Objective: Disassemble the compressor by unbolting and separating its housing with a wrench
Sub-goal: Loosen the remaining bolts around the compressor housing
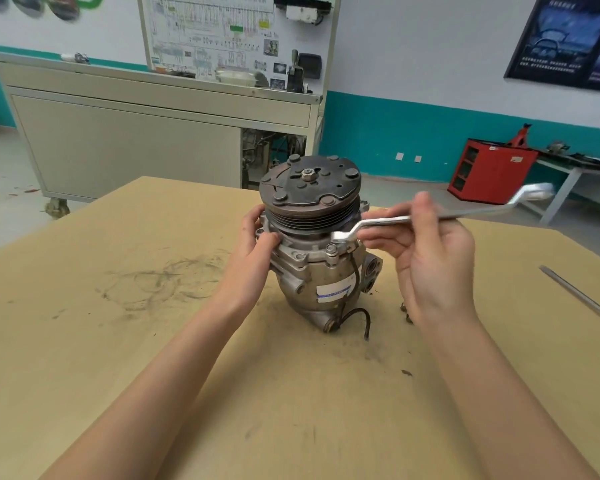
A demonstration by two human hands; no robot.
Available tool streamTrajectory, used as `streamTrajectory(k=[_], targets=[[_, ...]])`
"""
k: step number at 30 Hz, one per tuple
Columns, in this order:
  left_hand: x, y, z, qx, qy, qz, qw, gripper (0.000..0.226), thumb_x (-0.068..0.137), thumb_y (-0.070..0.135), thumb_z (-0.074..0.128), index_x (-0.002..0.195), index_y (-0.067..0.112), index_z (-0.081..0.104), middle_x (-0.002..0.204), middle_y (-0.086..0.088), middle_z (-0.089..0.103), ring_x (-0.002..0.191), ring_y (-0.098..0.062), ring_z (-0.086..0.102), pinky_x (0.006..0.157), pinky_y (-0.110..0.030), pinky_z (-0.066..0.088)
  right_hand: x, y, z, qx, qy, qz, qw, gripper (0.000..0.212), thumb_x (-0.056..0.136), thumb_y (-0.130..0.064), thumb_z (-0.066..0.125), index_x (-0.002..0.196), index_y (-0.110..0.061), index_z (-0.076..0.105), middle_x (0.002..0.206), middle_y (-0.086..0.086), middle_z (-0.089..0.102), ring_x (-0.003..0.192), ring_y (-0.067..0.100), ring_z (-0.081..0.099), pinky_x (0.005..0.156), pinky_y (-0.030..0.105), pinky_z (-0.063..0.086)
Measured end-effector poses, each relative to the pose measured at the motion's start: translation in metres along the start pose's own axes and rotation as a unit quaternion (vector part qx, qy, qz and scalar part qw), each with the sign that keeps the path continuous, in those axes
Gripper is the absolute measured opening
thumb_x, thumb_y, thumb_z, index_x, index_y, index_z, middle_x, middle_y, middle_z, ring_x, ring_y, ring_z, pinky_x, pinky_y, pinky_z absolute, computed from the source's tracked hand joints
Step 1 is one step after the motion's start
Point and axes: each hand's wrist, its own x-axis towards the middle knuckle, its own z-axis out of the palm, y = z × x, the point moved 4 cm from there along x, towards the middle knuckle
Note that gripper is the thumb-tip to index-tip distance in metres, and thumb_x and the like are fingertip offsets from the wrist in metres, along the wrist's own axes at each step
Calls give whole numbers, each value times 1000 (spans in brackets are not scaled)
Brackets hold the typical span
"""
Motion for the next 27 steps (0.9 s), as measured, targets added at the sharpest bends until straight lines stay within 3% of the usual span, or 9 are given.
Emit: streamTrajectory(k=[4, 8, 11, 15, 17, 19, 20, 23, 27], targets=[[0, 1, 1, 2, 8, 7, 1000, 43, 101, 21, 36, 143, 31, 32, 129, 17, 50, 114, 0, 51, 91, -25, 41, -22, -18, 11, -157, -13, -233, 960, 28, 97, -37, 49, 86, -17, 64, 81, -3, 72, 71, 22, 72, 62, 29, 57], [0, 2, 1, -5, 7, 16, 1000, 46, 98, 23, 39, 143, 27, 33, 133, 10, 50, 114, -1, 51, 89, -21, 42, -40, -18, 30, -363, -62, -385, 846, 43, 95, -31, 49, 82, 5, 69, 81, 15, 70, 72, 22, 70, 62, 26, 57], [0, 2, 0, -4, 10, 15, 1000, 44, 99, 19, 38, 142, 26, 34, 135, 8, 49, 117, -9, 51, 88, -22, 42, -50, -18, 35, -447, -56, -460, 765, 50, 97, -31, 48, 77, 8, 70, 80, 16, 71, 66, 22, 70, 48, 29, 56], [-1, 2, 0, -3, 12, 17, 1000, 42, 100, 16, 36, 141, 27, 35, 134, 9, 50, 117, -9, 51, 92, -25, 42, -56, -14, 40, -479, -68, -495, 722, 46, 97, -26, 49, 72, 7, 68, 79, 17, 70, 62, 23, 68, 46, 30, 54], [-1, 2, 0, -1, 10, 14, 1000, 43, 100, 16, 36, 142, 27, 34, 135, 9, 49, 119, -10, 50, 97, -29, 42, -54, -11, 36, -415, -60, -436, 796, 40, 99, -23, 47, 74, 1, 67, 81, 13, 70, 65, 21, 68, 51, 32, 55], [-2, 3, 0, 2, 6, 12, 1000, 44, 101, 17, 36, 143, 28, 33, 136, 10, 47, 121, -10, 50, 100, -31, 41, -36, -7, 22, -223, -31, -246, 943, 28, 99, -22, 43, 79, -11, 60, 82, 4, 70, 66, 19, 69, 56, 33, 56], [-2, 3, -1, 3, 4, 12, 1000, 44, 101, 18, 36, 143, 29, 33, 136, 11, 47, 121, -9, 50, 100, -31, 41, -25, -2, 16, -121, -17, -136, 983, 27, 98, -22, 41, 78, -11, 56, 80, 3, 71, 65, 20, 70, 57, 30, 56], [-2, 4, 0, 2, 5, 10, 1000, 44, 100, 19, 36, 143, 30, 33, 125, 21, 50, 116, -1, 51, 94, -26, 42, 0, 10, 2, -7, -23, 65, 998, 34, 101, -18, 34, 78, -7, 56, 79, 8, 72, 63, 22, 70, 57, 24, 55], [-1, 3, 0, -1, 1, 6, 1000, 43, 101, 21, 37, 143, 29, 33, 121, 25, 50, 113, 0, 52, 90, -23, 43, 4, 6, -1, 21, -19, 60, 998, 35, 90, -35, 48, 70, -16, 70, 80, 11, 73, 68, 22, 71, 60, 22, 56]])
